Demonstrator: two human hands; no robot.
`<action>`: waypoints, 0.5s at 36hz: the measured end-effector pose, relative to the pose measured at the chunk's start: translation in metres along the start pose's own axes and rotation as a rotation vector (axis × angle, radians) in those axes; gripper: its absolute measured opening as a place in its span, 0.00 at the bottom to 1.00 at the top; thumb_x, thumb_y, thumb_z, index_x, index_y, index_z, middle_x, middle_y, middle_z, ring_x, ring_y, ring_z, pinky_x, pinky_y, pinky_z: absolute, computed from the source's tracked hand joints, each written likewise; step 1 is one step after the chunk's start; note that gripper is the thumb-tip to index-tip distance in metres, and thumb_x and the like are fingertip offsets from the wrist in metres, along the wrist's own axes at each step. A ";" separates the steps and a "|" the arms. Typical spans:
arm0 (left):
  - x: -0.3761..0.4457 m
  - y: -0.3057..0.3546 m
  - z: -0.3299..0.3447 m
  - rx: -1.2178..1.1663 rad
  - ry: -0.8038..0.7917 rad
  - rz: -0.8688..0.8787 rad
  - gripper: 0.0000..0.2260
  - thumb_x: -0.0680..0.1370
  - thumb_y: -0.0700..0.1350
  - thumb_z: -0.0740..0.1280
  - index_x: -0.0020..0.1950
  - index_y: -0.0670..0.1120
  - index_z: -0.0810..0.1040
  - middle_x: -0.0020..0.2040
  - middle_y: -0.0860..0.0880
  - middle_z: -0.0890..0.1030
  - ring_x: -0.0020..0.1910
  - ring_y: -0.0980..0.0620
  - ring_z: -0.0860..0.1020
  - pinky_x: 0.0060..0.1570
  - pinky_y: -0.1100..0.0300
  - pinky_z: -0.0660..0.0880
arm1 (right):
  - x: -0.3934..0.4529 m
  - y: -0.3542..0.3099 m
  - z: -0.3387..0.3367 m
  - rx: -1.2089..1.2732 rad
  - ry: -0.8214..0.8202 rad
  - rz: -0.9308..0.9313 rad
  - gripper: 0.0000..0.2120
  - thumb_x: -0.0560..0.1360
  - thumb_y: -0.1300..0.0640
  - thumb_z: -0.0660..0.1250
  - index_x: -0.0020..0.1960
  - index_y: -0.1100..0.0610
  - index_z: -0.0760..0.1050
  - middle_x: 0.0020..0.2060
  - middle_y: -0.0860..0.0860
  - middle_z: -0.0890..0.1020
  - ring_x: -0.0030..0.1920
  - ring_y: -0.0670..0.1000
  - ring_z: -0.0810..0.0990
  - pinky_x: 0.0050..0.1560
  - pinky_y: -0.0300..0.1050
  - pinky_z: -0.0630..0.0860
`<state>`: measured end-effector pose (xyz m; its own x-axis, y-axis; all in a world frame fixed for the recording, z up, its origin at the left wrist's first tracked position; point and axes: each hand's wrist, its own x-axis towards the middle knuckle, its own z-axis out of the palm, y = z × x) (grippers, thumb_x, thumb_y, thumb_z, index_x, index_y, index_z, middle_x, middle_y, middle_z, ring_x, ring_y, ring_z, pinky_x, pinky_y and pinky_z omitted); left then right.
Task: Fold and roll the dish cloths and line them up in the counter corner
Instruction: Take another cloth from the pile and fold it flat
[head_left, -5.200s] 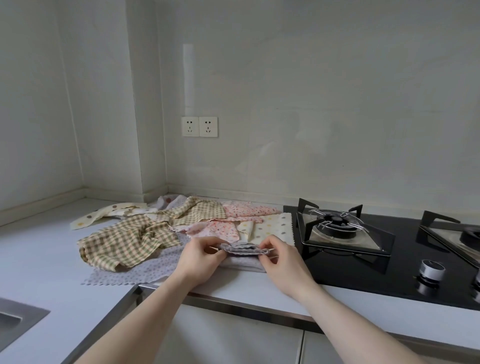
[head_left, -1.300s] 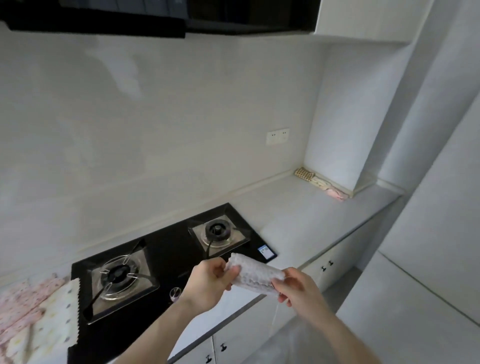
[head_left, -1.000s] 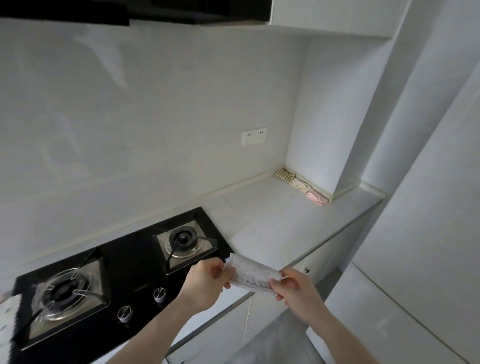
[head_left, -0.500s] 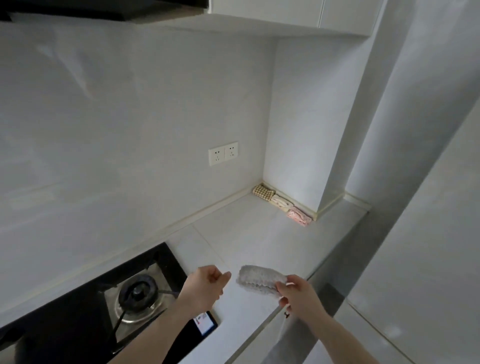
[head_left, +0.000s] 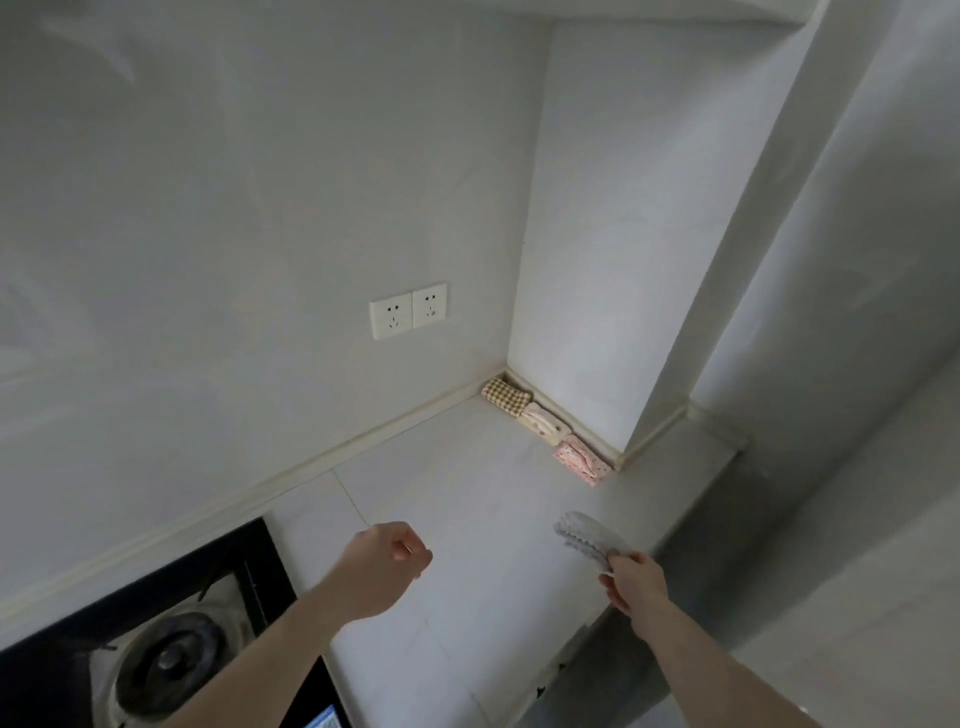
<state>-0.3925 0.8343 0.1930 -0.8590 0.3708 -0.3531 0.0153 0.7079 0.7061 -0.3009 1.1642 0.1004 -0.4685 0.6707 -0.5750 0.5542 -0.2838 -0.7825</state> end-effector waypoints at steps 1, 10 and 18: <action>0.008 0.002 0.002 0.005 -0.004 -0.004 0.05 0.78 0.50 0.68 0.44 0.52 0.82 0.39 0.55 0.85 0.41 0.55 0.83 0.35 0.64 0.75 | 0.014 -0.005 0.000 0.002 0.014 0.013 0.08 0.82 0.60 0.63 0.61 0.61 0.72 0.51 0.60 0.80 0.39 0.52 0.80 0.35 0.44 0.75; 0.081 0.034 0.033 0.036 -0.013 -0.053 0.04 0.76 0.50 0.69 0.42 0.54 0.82 0.40 0.55 0.85 0.40 0.57 0.82 0.41 0.64 0.77 | 0.123 -0.044 -0.004 0.012 0.172 0.101 0.10 0.79 0.65 0.63 0.60 0.63 0.73 0.51 0.63 0.80 0.49 0.61 0.81 0.56 0.55 0.80; 0.111 0.038 0.051 0.058 0.003 -0.096 0.04 0.78 0.50 0.69 0.45 0.55 0.82 0.42 0.57 0.84 0.41 0.60 0.82 0.42 0.67 0.75 | 0.174 -0.064 -0.002 -0.129 0.258 0.059 0.20 0.80 0.63 0.64 0.71 0.62 0.68 0.63 0.64 0.75 0.62 0.66 0.76 0.64 0.60 0.76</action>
<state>-0.4615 0.9328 0.1491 -0.8595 0.2976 -0.4156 -0.0380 0.7736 0.6325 -0.4169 1.3008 0.0510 -0.2512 0.8125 -0.5261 0.6661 -0.2493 -0.7030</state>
